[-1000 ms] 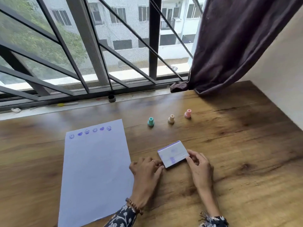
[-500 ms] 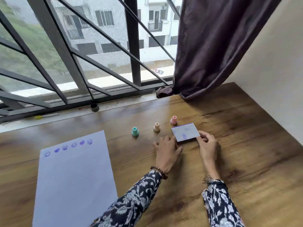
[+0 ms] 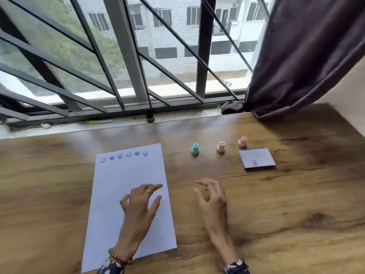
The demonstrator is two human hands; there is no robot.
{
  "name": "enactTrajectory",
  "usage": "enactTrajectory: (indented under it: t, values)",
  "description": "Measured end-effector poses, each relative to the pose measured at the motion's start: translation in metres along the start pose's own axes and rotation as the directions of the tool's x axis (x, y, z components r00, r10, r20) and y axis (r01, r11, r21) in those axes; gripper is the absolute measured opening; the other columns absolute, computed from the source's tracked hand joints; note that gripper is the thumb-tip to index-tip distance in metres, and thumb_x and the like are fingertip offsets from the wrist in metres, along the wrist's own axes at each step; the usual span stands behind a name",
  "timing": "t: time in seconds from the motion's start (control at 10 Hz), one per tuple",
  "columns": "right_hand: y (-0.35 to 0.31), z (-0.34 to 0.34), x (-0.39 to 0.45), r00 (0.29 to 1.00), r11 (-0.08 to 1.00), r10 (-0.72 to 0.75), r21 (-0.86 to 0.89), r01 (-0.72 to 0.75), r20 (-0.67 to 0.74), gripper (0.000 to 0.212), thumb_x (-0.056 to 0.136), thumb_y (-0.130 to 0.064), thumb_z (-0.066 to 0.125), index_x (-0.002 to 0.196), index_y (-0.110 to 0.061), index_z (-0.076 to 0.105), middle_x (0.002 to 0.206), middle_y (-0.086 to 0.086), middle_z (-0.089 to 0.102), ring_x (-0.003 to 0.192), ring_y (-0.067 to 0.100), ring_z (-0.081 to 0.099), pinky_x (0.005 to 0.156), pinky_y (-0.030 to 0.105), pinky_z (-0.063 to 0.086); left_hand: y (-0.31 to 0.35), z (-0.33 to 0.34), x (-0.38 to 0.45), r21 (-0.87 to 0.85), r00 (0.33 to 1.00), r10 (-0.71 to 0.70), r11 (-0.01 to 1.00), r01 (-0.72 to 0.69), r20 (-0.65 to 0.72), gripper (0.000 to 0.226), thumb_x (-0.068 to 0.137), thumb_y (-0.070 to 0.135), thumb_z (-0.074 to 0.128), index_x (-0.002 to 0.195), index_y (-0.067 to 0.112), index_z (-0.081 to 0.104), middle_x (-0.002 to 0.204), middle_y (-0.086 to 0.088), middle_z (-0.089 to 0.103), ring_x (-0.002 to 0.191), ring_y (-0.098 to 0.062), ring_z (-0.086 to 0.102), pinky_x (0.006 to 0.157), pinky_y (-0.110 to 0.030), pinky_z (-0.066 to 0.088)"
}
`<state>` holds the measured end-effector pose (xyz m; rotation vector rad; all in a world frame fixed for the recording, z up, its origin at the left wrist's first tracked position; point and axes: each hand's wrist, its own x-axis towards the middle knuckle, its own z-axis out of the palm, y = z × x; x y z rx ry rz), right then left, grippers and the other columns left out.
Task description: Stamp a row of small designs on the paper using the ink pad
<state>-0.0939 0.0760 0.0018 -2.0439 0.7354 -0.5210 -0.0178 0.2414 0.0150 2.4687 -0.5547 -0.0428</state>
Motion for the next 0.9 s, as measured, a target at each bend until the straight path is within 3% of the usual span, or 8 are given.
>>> enactTrajectory:
  t: [0.1,0.2,0.3,0.4,0.5,0.7,0.9]
  values:
    - [-0.02,0.031,-0.026,0.971,0.976,-0.127,-0.149,0.158,0.202,0.029,0.076,-0.026,0.071,0.104,-0.022,0.065,0.111,-0.002,0.063,0.105,0.019,0.055,0.089,0.033,0.046,-0.053,-0.039,-0.021,0.113,0.989,-0.129,0.984,0.138,-0.076,0.03,0.084,0.021,0.064,0.108,0.039,0.06,0.114,0.008,0.063,0.113,-0.019,0.053,0.09,-0.041,0.022]
    - [-0.026,0.045,-0.042,0.93,0.859,-0.21,-0.397,0.322,0.301,0.046,0.061,-0.047,0.077,0.101,-0.026,0.066,0.11,-0.001,0.067,0.096,0.022,0.064,0.081,0.037,0.051,-0.088,-0.064,-0.041,0.149,0.974,-0.222,0.962,0.227,-0.049,0.029,0.082,0.046,0.056,0.11,0.042,0.054,0.129,0.005,0.057,0.125,-0.019,0.045,0.098,-0.048,0.025]
    - [-0.021,0.047,-0.048,0.943,0.816,-0.209,-0.484,0.314,0.259,0.052,0.057,-0.048,0.08,0.102,-0.024,0.067,0.112,0.007,0.067,0.094,0.028,0.066,0.08,0.042,0.054,-0.101,-0.064,-0.056,0.155,0.959,-0.257,0.959,0.238,0.12,0.076,0.061,0.075,0.027,0.129,0.043,0.04,0.146,0.019,0.028,0.139,-0.011,0.022,0.108,-0.044,0.012]
    - [-0.011,0.042,-0.048,0.967,0.828,-0.165,-0.506,0.244,0.197,0.051,0.062,-0.043,0.08,0.106,-0.02,0.067,0.118,0.013,0.064,0.098,0.036,0.062,0.082,0.048,0.052,-0.096,-0.05,-0.059,0.139,0.95,-0.225,0.97,0.198,0.217,0.074,0.074,0.072,0.043,0.138,0.045,0.018,0.15,0.024,0.005,0.141,-0.005,0.003,0.112,-0.044,0.0]
    - [-0.003,0.033,-0.048,0.98,0.859,-0.131,-0.476,0.189,0.152,0.051,0.07,-0.04,0.075,0.114,-0.019,0.062,0.126,0.012,0.059,0.107,0.034,0.057,0.086,0.046,0.049,-0.085,-0.044,-0.051,0.133,0.95,-0.199,0.976,0.17,0.24,0.07,0.081,0.058,0.05,0.139,0.044,0.014,0.154,0.021,0.003,0.142,-0.006,-0.002,0.114,-0.048,-0.003]
    - [0.001,0.024,-0.051,0.983,0.904,-0.075,-0.405,0.137,0.167,0.051,0.08,-0.037,0.067,0.126,-0.019,0.053,0.136,0.006,0.049,0.119,0.027,0.046,0.098,0.039,0.038,-0.08,-0.037,-0.048,0.097,0.947,-0.16,0.986,0.138,0.277,0.07,0.08,0.057,0.053,0.139,0.043,0.016,0.154,0.02,0.002,0.142,-0.006,-0.005,0.113,-0.05,-0.009]
    - [-0.001,0.024,-0.051,0.983,0.916,-0.055,-0.383,0.119,0.174,0.05,0.08,-0.033,0.067,0.125,-0.016,0.054,0.135,0.009,0.05,0.12,0.029,0.043,0.102,0.04,0.036,-0.088,-0.034,-0.049,0.074,0.951,-0.135,0.99,0.119,0.278,0.072,0.078,0.06,0.053,0.139,0.043,0.018,0.154,0.021,0.004,0.142,-0.006,-0.005,0.112,-0.052,-0.01]
